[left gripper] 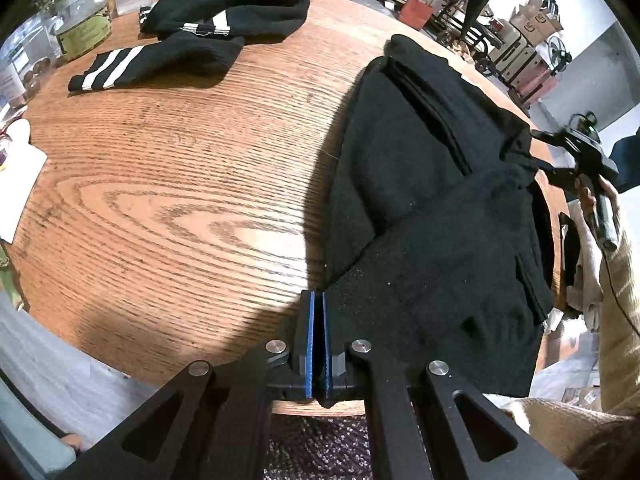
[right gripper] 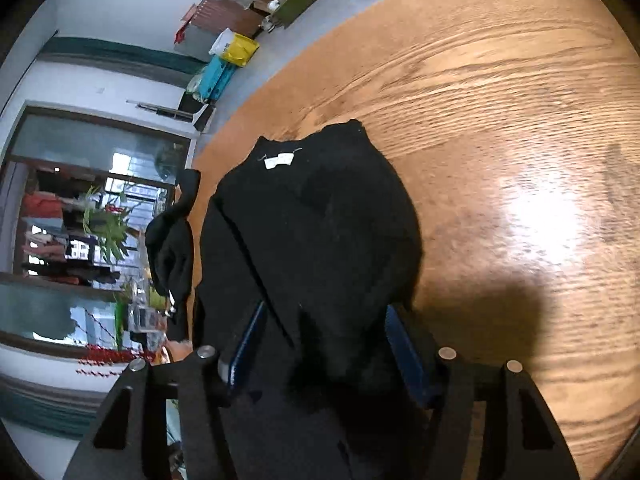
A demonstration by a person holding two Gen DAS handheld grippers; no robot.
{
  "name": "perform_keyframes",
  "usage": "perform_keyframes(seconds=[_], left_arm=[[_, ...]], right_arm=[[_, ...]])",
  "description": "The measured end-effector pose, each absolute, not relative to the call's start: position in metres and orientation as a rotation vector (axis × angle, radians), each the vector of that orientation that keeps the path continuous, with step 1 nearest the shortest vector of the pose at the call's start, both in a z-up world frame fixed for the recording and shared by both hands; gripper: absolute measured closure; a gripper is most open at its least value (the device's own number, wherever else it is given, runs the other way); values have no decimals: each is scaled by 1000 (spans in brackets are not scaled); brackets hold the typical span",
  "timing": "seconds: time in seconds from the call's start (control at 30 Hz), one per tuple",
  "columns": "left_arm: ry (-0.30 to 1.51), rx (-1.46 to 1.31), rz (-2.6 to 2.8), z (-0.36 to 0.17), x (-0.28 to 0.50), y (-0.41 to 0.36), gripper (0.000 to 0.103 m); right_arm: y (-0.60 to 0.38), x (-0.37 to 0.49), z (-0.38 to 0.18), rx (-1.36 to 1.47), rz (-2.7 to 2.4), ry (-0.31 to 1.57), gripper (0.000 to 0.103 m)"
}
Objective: Fold clothes
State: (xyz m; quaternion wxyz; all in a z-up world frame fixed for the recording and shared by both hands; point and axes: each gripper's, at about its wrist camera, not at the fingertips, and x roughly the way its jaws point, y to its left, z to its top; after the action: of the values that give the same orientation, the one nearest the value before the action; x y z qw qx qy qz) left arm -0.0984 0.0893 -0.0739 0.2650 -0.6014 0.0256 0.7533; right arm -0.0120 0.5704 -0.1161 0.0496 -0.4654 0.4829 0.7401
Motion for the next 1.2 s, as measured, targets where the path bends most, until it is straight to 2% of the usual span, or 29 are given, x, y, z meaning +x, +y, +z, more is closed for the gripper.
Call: perform_keyframes(seconds=[0.03, 0.1, 0.2, 0.27, 0.4, 0.47, 0.5, 0.53, 0.6, 0.63, 0.7, 0.73, 0.77, 0.87, 0.93, 1.0, 1.13, 1.2], left_arm=[[68, -1623, 2034, -74, -97, 89, 99], [50, -1619, 2032, -77, -94, 87, 99], [12, -1609, 2020, -75, -91, 82, 99], [1, -1595, 2009, -72, -89, 82, 99], [-12, -1558, 1973, -63, -87, 90, 99], [2, -1543, 1956, -60, -85, 99, 99], [12, -1536, 1948, -58, -84, 104, 99], [25, -1528, 1940, -57, -83, 110, 100], [49, -1514, 1914, -56, -80, 124, 100], [56, -1507, 1902, -56, -79, 130, 99], [68, -1494, 1892, -58, -80, 142, 99], [64, -1492, 1883, -60, -80, 145, 99], [63, -1491, 1874, -62, -81, 148, 99], [70, -1497, 1861, -65, -81, 153, 99], [78, -1502, 1860, -65, -79, 153, 100], [81, -1505, 1860, -65, -77, 152, 100], [57, -1493, 1834, -63, -76, 156, 100], [44, -1480, 1814, -61, -77, 162, 100]], right_arm=[[570, -16, -120, -1438, 2231, 1441, 53], [570, -23, -127, -1470, 2190, 1387, 74], [568, -22, -121, -1464, 2215, 1322, 87], [568, -20, -110, -1462, 2242, 1238, 90], [579, -14, -85, -1430, 2230, 1091, 91], [589, -10, -70, -1400, 2216, 933, 92], [594, -7, -62, -1384, 2207, 848, 99], [597, -7, -55, -1368, 2196, 758, 101], [601, -7, -40, -1333, 2166, 576, 101], [604, -7, -36, -1336, 2160, 560, 102], [608, -8, -40, -1418, 2154, 654, 93], [608, -9, -48, -1475, 2144, 715, 82], [608, -8, -58, -1533, 2127, 783, 60], [611, -4, -79, -1528, 2137, 966, 61], [612, -1, -93, -1524, 2132, 1097, 67], [613, 0, -107, -1525, 2119, 1230, 84], [614, 9, -96, -1468, 2168, 1271, 89], [621, 17, -79, -1427, 2182, 1215, 90]])
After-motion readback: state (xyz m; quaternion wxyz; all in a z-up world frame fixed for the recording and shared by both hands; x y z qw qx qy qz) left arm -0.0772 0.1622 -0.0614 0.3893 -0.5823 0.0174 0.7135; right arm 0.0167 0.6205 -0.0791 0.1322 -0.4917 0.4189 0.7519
